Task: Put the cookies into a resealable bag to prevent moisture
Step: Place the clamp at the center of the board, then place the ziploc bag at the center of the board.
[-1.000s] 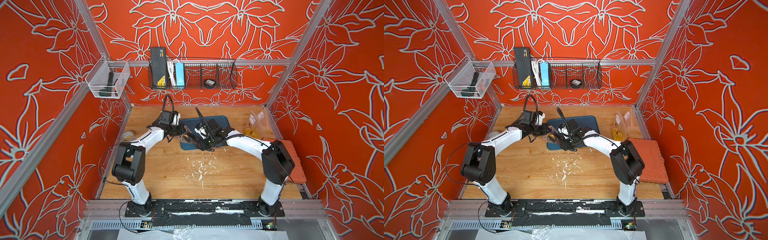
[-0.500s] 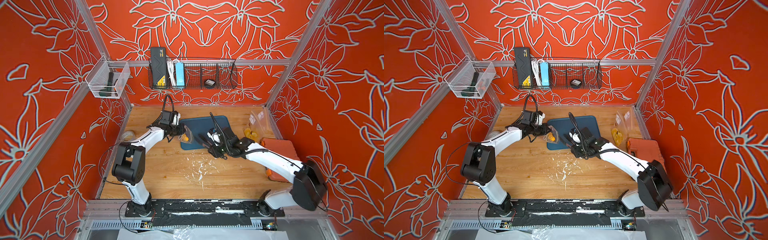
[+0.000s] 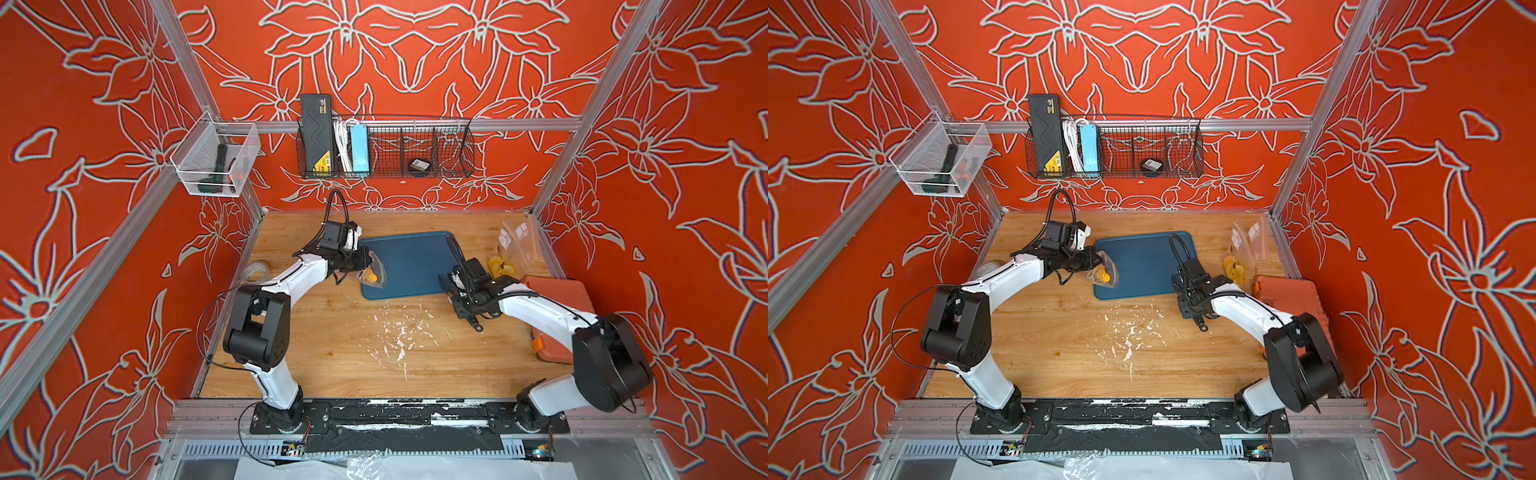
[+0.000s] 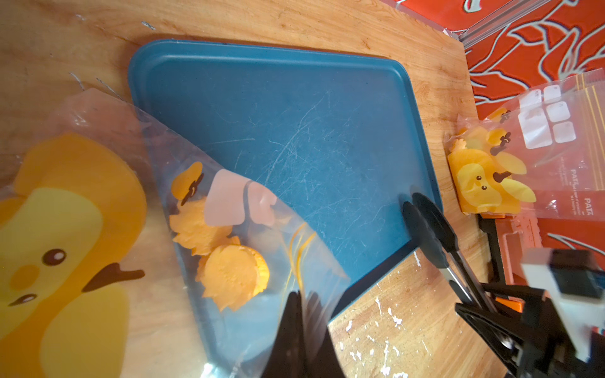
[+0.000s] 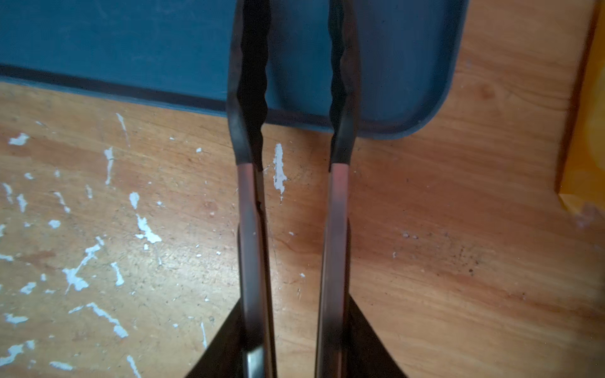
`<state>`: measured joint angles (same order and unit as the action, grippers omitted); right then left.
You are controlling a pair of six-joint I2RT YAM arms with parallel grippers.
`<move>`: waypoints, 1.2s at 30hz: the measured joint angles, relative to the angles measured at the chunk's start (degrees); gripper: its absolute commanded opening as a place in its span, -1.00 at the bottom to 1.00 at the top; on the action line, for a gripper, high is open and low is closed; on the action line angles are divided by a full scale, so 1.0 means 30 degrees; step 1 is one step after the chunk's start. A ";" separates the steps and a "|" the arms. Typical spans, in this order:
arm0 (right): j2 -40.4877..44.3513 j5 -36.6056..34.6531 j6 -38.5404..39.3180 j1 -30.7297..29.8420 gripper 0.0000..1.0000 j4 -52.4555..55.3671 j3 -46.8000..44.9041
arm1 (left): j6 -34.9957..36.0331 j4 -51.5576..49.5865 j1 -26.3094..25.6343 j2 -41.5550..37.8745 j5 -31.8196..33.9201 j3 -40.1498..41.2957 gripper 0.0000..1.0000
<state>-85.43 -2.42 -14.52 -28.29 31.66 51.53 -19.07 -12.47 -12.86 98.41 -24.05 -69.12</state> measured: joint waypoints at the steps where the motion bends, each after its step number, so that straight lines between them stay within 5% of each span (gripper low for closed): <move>1: -0.0328 0.0007 0.0007 0.0036 -0.10 0.0095 0.0131 | 0.0000 0.0044 0.0000 -0.0095 -0.0007 0.0102 -1.00; 17: -0.1676 0.0372 -0.0452 0.0561 0.82 0.1275 0.0634 | -0.0036 -0.0262 0.0000 -0.2463 0.0095 0.0984 -1.00; 28: 0.5173 0.0350 -0.1909 0.0561 0.75 0.0335 -0.0437 | -0.0240 -0.1821 -0.0634 -0.4364 0.0219 0.1013 -1.00; 36: 0.7810 0.5676 -0.3060 0.0124 0.65 -0.1603 -0.1115 | -0.1763 -0.2994 -0.3672 -0.6790 0.0852 0.1013 -1.00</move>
<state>-62.00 14.61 -23.70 -27.92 26.85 48.18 -24.36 -21.45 -23.88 78.04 -21.50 -66.08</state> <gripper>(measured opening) 0.828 0.047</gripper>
